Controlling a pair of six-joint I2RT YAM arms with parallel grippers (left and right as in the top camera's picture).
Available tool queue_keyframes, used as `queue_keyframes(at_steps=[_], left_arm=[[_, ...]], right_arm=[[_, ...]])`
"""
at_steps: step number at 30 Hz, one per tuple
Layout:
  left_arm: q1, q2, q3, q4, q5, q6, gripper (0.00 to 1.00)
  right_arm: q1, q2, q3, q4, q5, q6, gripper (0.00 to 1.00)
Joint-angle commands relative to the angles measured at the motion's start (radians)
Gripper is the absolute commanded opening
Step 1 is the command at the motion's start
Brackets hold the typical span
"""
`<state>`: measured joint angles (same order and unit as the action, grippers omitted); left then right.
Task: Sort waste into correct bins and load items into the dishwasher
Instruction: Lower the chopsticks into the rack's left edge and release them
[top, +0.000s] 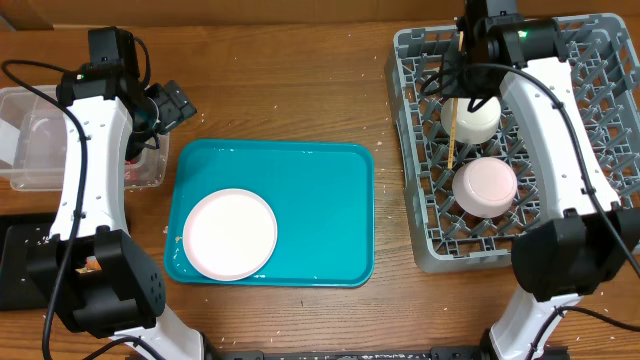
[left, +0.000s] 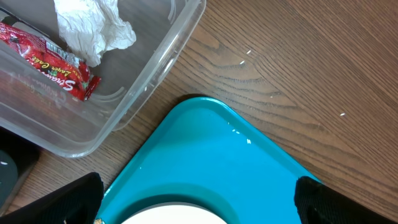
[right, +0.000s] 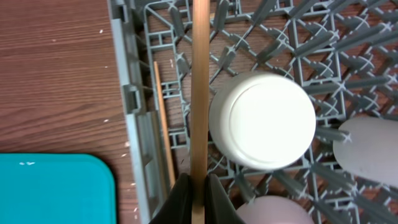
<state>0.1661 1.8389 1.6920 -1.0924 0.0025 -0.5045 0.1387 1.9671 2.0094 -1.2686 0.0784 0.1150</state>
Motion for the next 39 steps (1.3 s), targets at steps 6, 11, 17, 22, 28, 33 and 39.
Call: queue_keyframes(at_steps=[6, 11, 17, 22, 28, 33, 39], left_arm=[[0.003, 0.002, 0.018, 0.0, -0.013, 0.004, 1.0], [0.003, 0.002, 0.018, 0.0, -0.013, 0.004, 1.0], [0.003, 0.002, 0.018, 0.0, -0.013, 0.004, 1.0], [0.003, 0.002, 0.018, 0.0, -0.013, 0.004, 1.0], [0.003, 0.002, 0.018, 0.0, -0.013, 0.004, 1.0], [0.003, 0.002, 0.018, 0.0, -0.013, 0.004, 1.0], [0.003, 0.002, 0.018, 0.0, -0.013, 0.004, 1.0]], right_arm=[[0.004, 0.111, 0.005, 0.016, -0.061, -0.044, 0.51], [0.004, 0.106, 0.008, 0.01, -0.11, -0.029, 0.57], [0.005, 0.069, 0.008, -0.023, -0.114, -0.01, 0.59], [0.006, 0.03, 0.008, -0.026, -0.099, -0.002, 0.66], [-0.022, 0.04, 0.006, -0.008, 0.033, 0.126, 0.95], [-0.025, 0.073, 0.006, 0.028, 0.032, 0.153, 0.96], [-0.025, 0.144, 0.006, 0.143, 0.006, 0.178, 0.88]])
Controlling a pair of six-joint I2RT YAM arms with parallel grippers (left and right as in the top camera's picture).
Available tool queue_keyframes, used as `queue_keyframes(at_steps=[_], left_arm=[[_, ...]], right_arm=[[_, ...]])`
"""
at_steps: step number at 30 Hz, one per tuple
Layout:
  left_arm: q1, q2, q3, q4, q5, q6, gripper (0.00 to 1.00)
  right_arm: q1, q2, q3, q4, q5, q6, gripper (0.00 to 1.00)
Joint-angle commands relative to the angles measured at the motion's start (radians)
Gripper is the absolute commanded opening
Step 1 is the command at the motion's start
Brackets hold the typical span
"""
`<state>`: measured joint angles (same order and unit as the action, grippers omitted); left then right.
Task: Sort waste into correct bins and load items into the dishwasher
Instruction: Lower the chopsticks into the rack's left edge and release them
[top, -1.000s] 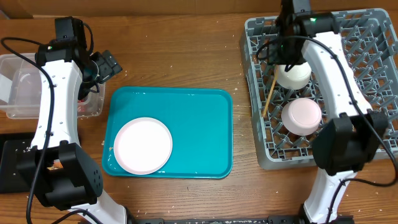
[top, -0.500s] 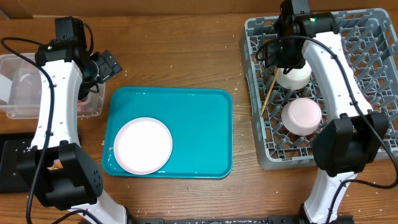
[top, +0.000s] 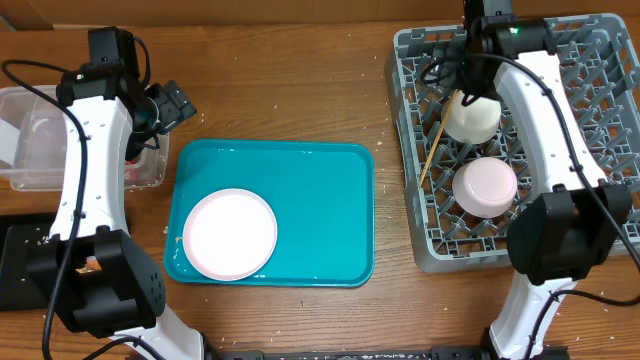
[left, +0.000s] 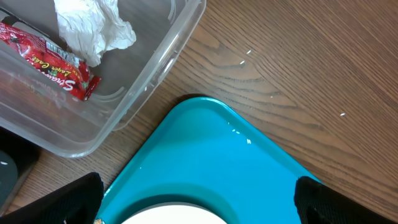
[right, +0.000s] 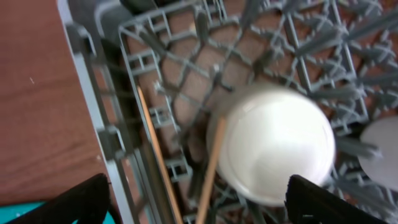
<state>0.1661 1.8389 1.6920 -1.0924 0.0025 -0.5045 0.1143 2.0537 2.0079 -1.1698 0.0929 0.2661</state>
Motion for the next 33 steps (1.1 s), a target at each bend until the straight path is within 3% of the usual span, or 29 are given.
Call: queue_keyframes(at_steps=[1, 5, 17, 24, 33], left_arm=[[0.003, 0.002, 0.018, 0.0, -0.013, 0.004, 1.0], [0.003, 0.002, 0.018, 0.0, -0.013, 0.004, 1.0], [0.003, 0.002, 0.018, 0.0, -0.013, 0.004, 1.0], [0.003, 0.002, 0.018, 0.0, -0.013, 0.004, 1.0], [0.003, 0.002, 0.018, 0.0, -0.013, 0.004, 1.0]], right_arm=[[0.0, 0.068, 0.007, 0.061, -0.008, 0.027, 0.84], [-0.003, 0.105, 0.007, 0.104, 0.015, 0.027, 0.71], [-0.011, 0.165, 0.007, 0.132, 0.018, 0.027, 0.68], [-0.011, 0.186, 0.007, 0.132, 0.019, 0.027, 0.58], [-0.011, 0.185, 0.009, 0.126, 0.019, 0.027, 0.24]])
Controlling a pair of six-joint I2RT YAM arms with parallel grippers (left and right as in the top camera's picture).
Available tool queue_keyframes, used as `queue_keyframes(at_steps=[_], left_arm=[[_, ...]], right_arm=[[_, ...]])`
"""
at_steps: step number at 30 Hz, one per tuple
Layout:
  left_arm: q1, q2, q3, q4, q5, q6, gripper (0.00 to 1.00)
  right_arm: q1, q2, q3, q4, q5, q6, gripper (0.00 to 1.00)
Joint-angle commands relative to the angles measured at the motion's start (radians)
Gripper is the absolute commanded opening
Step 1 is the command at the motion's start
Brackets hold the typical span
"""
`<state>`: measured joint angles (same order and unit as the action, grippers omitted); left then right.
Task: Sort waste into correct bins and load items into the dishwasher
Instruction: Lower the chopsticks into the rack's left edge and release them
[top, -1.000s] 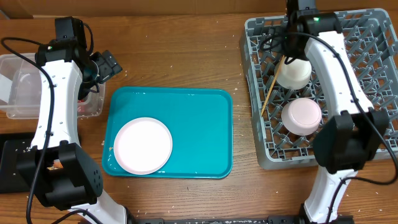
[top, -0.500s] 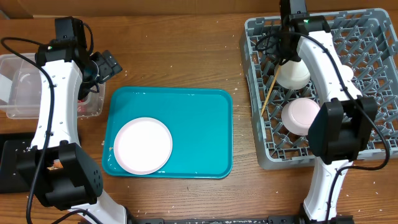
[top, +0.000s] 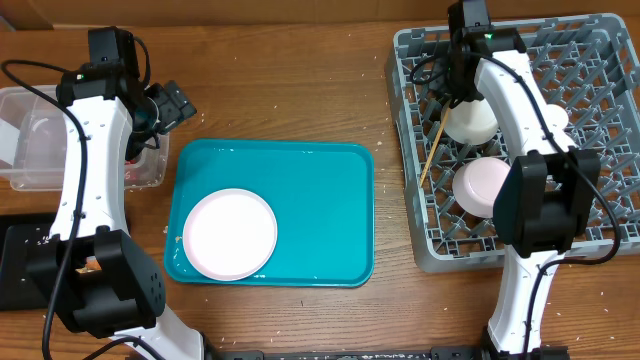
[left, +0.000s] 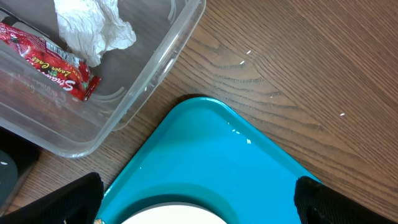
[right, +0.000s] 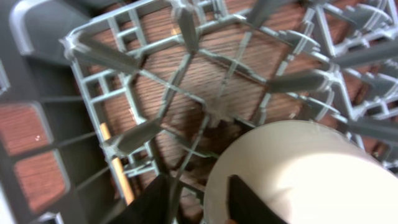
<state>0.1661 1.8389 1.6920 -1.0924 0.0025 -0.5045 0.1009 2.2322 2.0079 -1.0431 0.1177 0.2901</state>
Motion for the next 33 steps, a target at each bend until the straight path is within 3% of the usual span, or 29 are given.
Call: queue_keyframes(at_steps=[1, 5, 15, 23, 27, 30, 31, 33], left_arm=[[0.003, 0.002, 0.018, 0.0, -0.013, 0.004, 1.0], [0.003, 0.002, 0.018, 0.0, -0.013, 0.004, 1.0], [0.003, 0.002, 0.018, 0.0, -0.013, 0.004, 1.0], [0.003, 0.002, 0.018, 0.0, -0.013, 0.004, 1.0], [0.003, 0.002, 0.018, 0.0, -0.013, 0.004, 1.0], [0.003, 0.002, 0.018, 0.0, -0.013, 0.004, 1.0], [0.003, 0.002, 0.018, 0.0, -0.013, 0.004, 1.0], [0.003, 0.002, 0.018, 0.0, -0.013, 0.004, 1.0]], right_arm=[[0.002, 0.006, 0.011, -0.006, -0.006, 0.003, 0.2], [0.002, 0.002, 0.033, -0.05, -0.006, 0.003, 0.04], [0.011, -0.089, 0.122, -0.169, -0.016, 0.002, 0.04], [0.012, -0.101, 0.122, -0.215, -0.172, -0.05, 0.05], [0.019, -0.101, 0.122, -0.216, -0.225, -0.114, 0.24], [0.024, -0.101, 0.122, -0.215, -0.225, -0.116, 0.68], [0.024, -0.101, 0.122, -0.215, -0.226, -0.116, 0.73], [0.024, -0.101, 0.122, -0.215, -0.249, -0.118, 0.75]])
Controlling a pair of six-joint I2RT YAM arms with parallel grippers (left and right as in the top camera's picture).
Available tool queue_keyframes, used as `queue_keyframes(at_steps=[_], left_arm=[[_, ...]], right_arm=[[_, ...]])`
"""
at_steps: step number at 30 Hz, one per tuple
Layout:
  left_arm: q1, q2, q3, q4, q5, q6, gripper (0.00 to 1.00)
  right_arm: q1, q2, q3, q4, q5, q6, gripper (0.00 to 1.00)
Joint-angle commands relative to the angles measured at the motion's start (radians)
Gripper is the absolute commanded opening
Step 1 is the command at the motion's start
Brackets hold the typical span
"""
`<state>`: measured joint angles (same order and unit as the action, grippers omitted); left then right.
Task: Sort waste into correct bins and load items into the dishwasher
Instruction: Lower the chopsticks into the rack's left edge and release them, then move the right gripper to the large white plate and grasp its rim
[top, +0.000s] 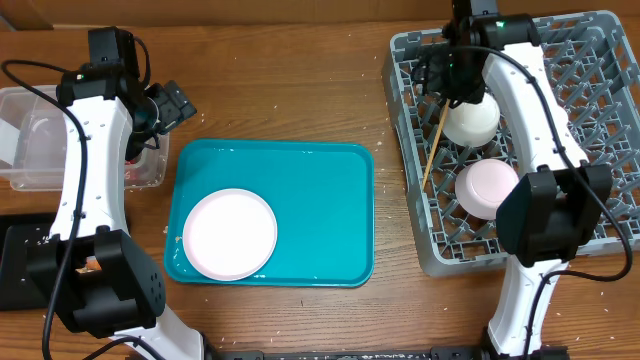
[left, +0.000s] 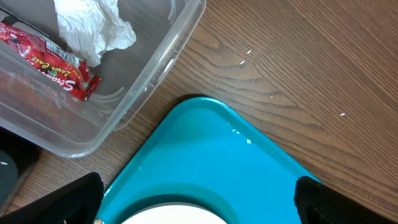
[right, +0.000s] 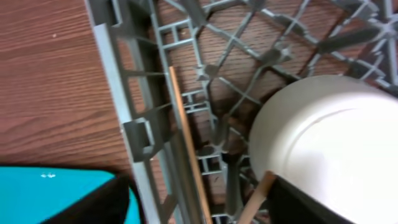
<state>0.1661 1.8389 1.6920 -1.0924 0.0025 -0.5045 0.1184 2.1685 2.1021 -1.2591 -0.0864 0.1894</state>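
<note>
The grey dishwasher rack (top: 420, 215) at the right holds an upturned white bowl (top: 470, 120), a pink bowl (top: 487, 188) and two wooden chopsticks. One chopstick (right: 186, 143) lies along the rack's left wall. The other chopstick (right: 255, 200) leans against the white bowl (right: 329, 137). My right gripper (right: 205, 202) hovers open over that corner and holds nothing. A white plate (top: 230, 233) lies on the teal tray (top: 320, 200). My left gripper (left: 198, 200) hangs open above the tray's far left corner.
A clear plastic bin (left: 155, 68) left of the tray holds crumpled tissue (left: 93, 25) and a red wrapper (left: 50, 62). Something black (top: 20, 260) lies at the table's left edge. Bare wood separates the tray from the rack.
My right gripper was low in the rack beside the white bowl with its fingers close together. It now sits higher and wide open. The left arm has not moved.
My right gripper first held a chopstick upright over the rack's left side. Then it was open and the chopstick leaned in the rack against the white bowl. It then sat low by the bowl, and is now open above it. The left arm stayed still.
</note>
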Motion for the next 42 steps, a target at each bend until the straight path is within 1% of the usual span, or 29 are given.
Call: queue_keyframes(at_steps=[1, 4, 7, 13, 18, 19, 20, 21, 22, 23, 25, 26, 27, 29, 32, 33, 34, 36, 37, 38, 42], left_arm=[[0.003, 0.002, 0.018, 0.0, -0.013, 0.004, 1.0], [0.003, 0.002, 0.018, 0.0, -0.013, 0.004, 1.0], [0.003, 0.002, 0.018, 0.0, -0.013, 0.004, 1.0], [0.003, 0.002, 0.018, 0.0, -0.013, 0.004, 1.0], [0.003, 0.002, 0.018, 0.0, -0.013, 0.004, 1.0], [0.003, 0.002, 0.018, 0.0, -0.013, 0.004, 1.0], [0.003, 0.002, 0.018, 0.0, -0.013, 0.004, 1.0], [0.003, 0.002, 0.018, 0.0, -0.013, 0.004, 1.0], [0.003, 0.002, 0.018, 0.0, -0.013, 0.004, 1.0], [0.003, 0.002, 0.018, 0.0, -0.013, 0.004, 1.0], [0.003, 0.002, 0.018, 0.0, -0.013, 0.004, 1.0], [0.003, 0.002, 0.018, 0.0, -0.013, 0.004, 1.0], [0.003, 0.002, 0.018, 0.0, -0.013, 0.004, 1.0], [0.003, 0.002, 0.018, 0.0, -0.013, 0.004, 1.0], [0.003, 0.002, 0.018, 0.0, -0.013, 0.004, 1.0], [0.003, 0.002, 0.018, 0.0, -0.013, 0.004, 1.0], [0.003, 0.002, 0.018, 0.0, -0.013, 0.004, 1.0], [0.003, 0.002, 0.018, 0.0, -0.013, 0.004, 1.0], [0.003, 0.002, 0.018, 0.0, -0.013, 0.004, 1.0], [0.003, 0.002, 0.018, 0.0, -0.013, 0.004, 1.0], [0.003, 0.002, 0.018, 0.0, -0.013, 0.004, 1.0]], right_arm=[[0.006, -0.037, 0.028, 0.005, -0.11, -0.045, 0.75], [0.006, -0.037, 0.028, 0.016, -0.219, -0.067, 0.75], [0.006, -0.037, 0.028, 0.023, -0.267, -0.067, 0.73], [0.006, -0.04, 0.029, 0.004, -0.275, -0.064, 0.73], [0.006, -0.061, 0.048, 0.009, -0.274, -0.063, 0.7], [0.005, -0.065, 0.055, 0.01, -0.274, -0.063, 0.67], [0.005, -0.067, 0.062, 0.01, -0.273, -0.063, 0.6], [0.005, -0.071, 0.067, 0.01, -0.269, -0.063, 0.5], [0.005, -0.071, 0.069, 0.011, -0.257, -0.063, 0.44], [0.005, -0.071, 0.072, 0.011, -0.243, -0.063, 0.34], [0.005, -0.071, 0.072, 0.007, -0.214, -0.059, 0.23], [0.005, -0.071, 0.072, 0.003, -0.194, -0.059, 0.15], [0.005, -0.071, 0.072, -0.002, -0.179, -0.059, 0.08], [0.005, -0.071, 0.072, -0.004, -0.176, -0.059, 0.04], [0.005, -0.072, 0.072, -0.014, -0.175, -0.06, 0.04], [0.005, -0.073, 0.072, -0.016, -0.173, -0.06, 0.09], [0.004, -0.076, 0.072, -0.023, -0.151, -0.059, 0.2], [0.004, -0.076, 0.072, -0.027, -0.12, -0.053, 0.34], [0.004, -0.076, 0.072, -0.031, -0.111, -0.048, 0.49], [0.004, -0.076, 0.072, -0.035, -0.108, -0.048, 0.58], [0.005, -0.085, 0.072, -0.053, -0.109, -0.028, 0.59]])
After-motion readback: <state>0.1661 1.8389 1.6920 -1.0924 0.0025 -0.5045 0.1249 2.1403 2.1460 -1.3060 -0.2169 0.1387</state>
